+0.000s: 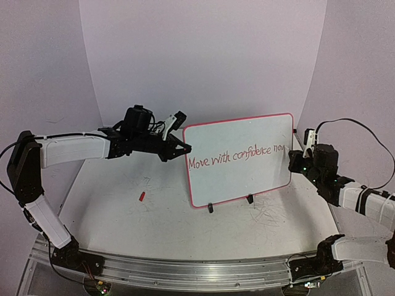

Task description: Write a sentence on the whiteboard

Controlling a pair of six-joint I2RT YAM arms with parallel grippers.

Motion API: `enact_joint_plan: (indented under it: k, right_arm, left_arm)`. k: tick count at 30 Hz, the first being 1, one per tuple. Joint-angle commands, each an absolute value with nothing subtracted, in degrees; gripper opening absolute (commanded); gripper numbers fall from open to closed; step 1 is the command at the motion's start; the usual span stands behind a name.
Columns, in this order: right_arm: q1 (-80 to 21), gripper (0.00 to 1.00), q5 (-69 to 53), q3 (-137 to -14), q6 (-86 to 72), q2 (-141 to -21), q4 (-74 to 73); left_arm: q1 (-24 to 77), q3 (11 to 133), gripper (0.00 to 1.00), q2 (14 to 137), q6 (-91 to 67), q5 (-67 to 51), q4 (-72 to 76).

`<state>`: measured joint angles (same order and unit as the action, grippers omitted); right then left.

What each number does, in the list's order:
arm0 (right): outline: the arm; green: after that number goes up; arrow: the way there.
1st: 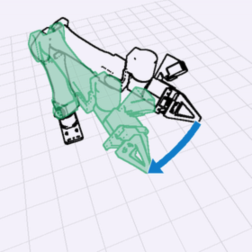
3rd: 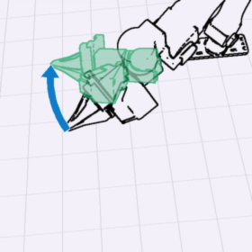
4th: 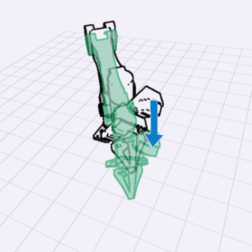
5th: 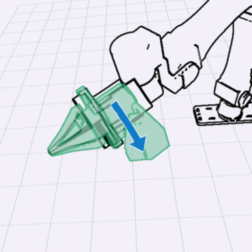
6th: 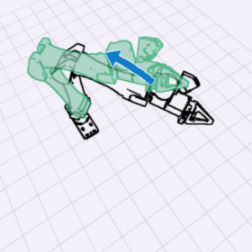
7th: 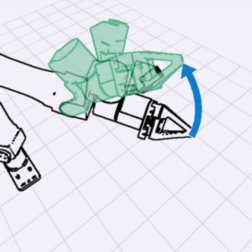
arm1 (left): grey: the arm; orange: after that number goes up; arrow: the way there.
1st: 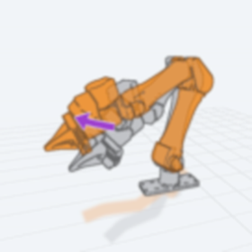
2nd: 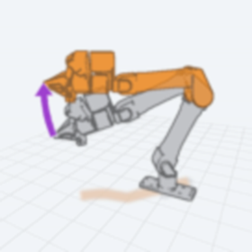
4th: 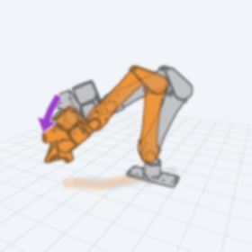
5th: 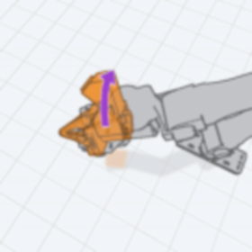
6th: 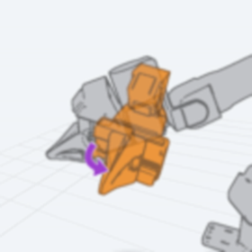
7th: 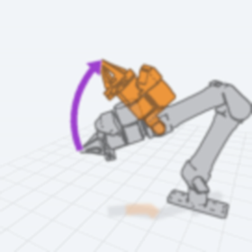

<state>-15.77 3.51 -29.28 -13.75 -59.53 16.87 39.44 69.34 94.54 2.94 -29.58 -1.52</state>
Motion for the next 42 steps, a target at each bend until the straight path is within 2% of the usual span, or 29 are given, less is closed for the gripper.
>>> enact_joint_plan:
  k: [1, 42]
  right_arm:
    - [-15.6, 0.00, 4.6, -29.6, -14.6, -59.1, 15.8]
    - [-15.5, 0.00, 5.1, -28.7, -15.3, -60.2, 16.0]
  left_arm:
    - [39.4, 68.7, 0.00, 95.5, 11.5, -19.3, -8.4]
    - [39.6, 68.6, 0.00, 95.6, 11.5, -19.6, -8.5]
